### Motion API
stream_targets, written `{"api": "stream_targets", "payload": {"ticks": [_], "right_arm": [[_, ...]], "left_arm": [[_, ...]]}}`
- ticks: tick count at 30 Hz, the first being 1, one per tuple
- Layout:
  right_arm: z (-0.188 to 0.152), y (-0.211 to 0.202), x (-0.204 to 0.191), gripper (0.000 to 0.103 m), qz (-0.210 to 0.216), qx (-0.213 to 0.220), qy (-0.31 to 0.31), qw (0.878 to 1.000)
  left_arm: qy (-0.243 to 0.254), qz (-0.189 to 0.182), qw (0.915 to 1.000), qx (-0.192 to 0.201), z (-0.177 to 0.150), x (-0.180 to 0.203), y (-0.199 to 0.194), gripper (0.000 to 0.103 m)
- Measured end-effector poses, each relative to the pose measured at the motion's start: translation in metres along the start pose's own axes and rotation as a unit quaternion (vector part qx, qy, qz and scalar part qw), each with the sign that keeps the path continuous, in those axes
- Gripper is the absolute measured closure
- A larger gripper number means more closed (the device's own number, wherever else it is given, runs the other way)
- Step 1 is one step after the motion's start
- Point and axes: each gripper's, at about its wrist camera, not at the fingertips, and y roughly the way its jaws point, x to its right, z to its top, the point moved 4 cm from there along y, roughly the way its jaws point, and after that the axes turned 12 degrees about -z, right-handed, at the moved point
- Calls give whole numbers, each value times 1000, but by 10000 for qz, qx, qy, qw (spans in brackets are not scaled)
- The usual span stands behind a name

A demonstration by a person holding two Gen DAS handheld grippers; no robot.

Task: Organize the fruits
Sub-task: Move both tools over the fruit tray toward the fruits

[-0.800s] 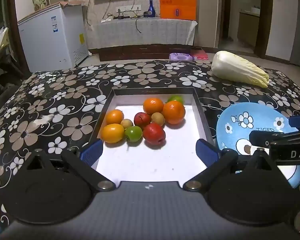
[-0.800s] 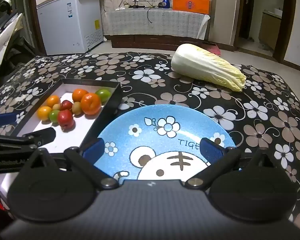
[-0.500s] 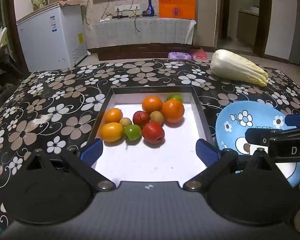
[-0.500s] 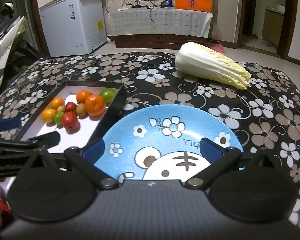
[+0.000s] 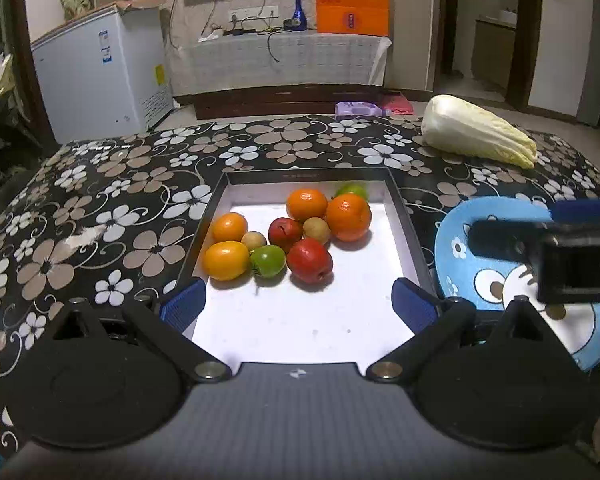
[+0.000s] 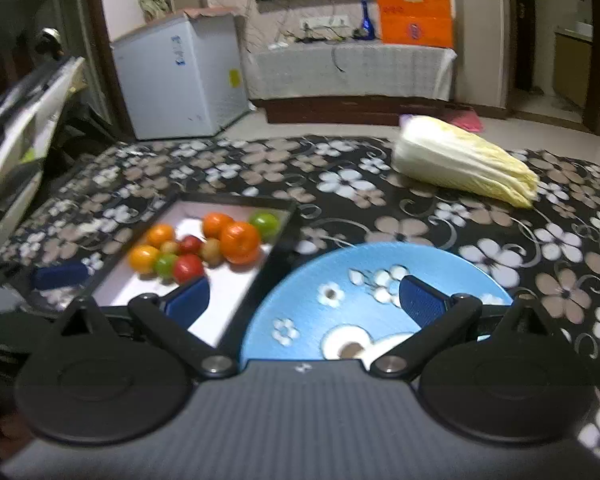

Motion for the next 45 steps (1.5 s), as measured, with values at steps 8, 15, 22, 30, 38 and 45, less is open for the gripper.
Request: {"api": "stream_targets", "payload": {"ticks": [8, 15, 22, 30, 38, 45], "right_arm": [[10, 8, -26, 0, 480, 180, -339, 9981], [11, 13, -39, 6, 807, 123, -619, 9947], [13, 20, -59, 6, 1013, 97, -926, 9905], [6, 26, -76, 8, 1111, 12, -1253, 9859], [5, 28, -83, 12, 1189, -12, -1239, 9851], [4, 32, -95, 12, 1221, -3, -1328, 9836]], "left_arm": [[265, -124, 9996, 64, -1, 3, 1, 2], [338, -266, 9991, 38, -6, -5, -4, 2], [266, -302, 9992, -42, -8, -7, 2, 2], [269, -301, 9991, -90, -11, -9, 6, 2], [276, -374, 9989, -67, -12, -6, 4, 2], [362, -418, 9984, -63, -14, -3, 2, 2]]}}
